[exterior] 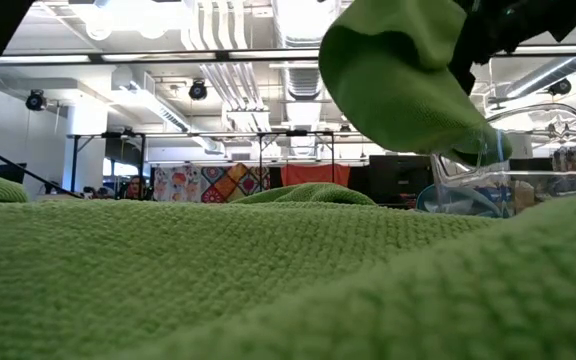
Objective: Sort microfiber towel by color & place in baskets
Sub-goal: Put the green microfiber cloth into the top transparent bin
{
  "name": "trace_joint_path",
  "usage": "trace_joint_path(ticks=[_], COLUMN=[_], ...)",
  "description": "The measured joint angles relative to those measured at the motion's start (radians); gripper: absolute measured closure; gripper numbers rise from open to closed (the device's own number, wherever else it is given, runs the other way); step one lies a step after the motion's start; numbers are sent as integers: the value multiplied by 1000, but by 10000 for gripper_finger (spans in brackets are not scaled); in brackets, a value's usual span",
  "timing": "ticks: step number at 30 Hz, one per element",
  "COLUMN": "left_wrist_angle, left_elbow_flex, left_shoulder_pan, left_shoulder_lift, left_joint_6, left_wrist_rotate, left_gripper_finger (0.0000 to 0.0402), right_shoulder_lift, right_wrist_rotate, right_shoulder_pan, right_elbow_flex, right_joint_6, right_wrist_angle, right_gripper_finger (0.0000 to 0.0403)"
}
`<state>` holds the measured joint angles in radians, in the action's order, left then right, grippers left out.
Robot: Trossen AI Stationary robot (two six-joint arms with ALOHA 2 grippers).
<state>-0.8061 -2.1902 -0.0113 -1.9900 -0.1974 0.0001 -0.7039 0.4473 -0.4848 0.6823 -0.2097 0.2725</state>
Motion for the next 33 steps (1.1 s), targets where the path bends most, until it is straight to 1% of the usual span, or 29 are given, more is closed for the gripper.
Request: trace_joint_path(ticks=[5, 11, 17, 19, 23, 27, 31, 33], left_wrist_angle=[-13, -7, -1, 11, 11, 15, 16, 16], left_elbow_flex=[1, 5, 38, 53, 74, 74, 74, 74], left_shoulder_pan=[-25, -47, -54, -54, -55, -56, -57, -58], left_shoulder_lift=[0, 0, -1, -1, -1, -1, -1, -1], left_joint_6=[7, 8, 8, 8, 8, 8, 7, 6], left_wrist_rotate=[-2, -2, -1, 1, 2, 2, 3, 3], left_gripper_finger=[401, 401, 401, 401, 401, 401, 401, 401], right_shoulder_lift=[18, 14, 14, 14, 10, -7, -41, -60], right_wrist_rotate=[-1, -2, -6, -52, -197, -278, -333, -398], right_shoulder_pan=[76, 154, 176, 176, 175, 175, 175, 174], right_elbow_flex=[0, 0, 0, 1, 9, 34, 70, 87], right_joint_6=[-15, -29, -27, -23, -11, 12, 12, 23], right_wrist_angle=[-10, -64, -142, -138, -127, -130, -128, -120], right_gripper_finger=[321, 321, 320, 313, 290, 263, 238, 229])
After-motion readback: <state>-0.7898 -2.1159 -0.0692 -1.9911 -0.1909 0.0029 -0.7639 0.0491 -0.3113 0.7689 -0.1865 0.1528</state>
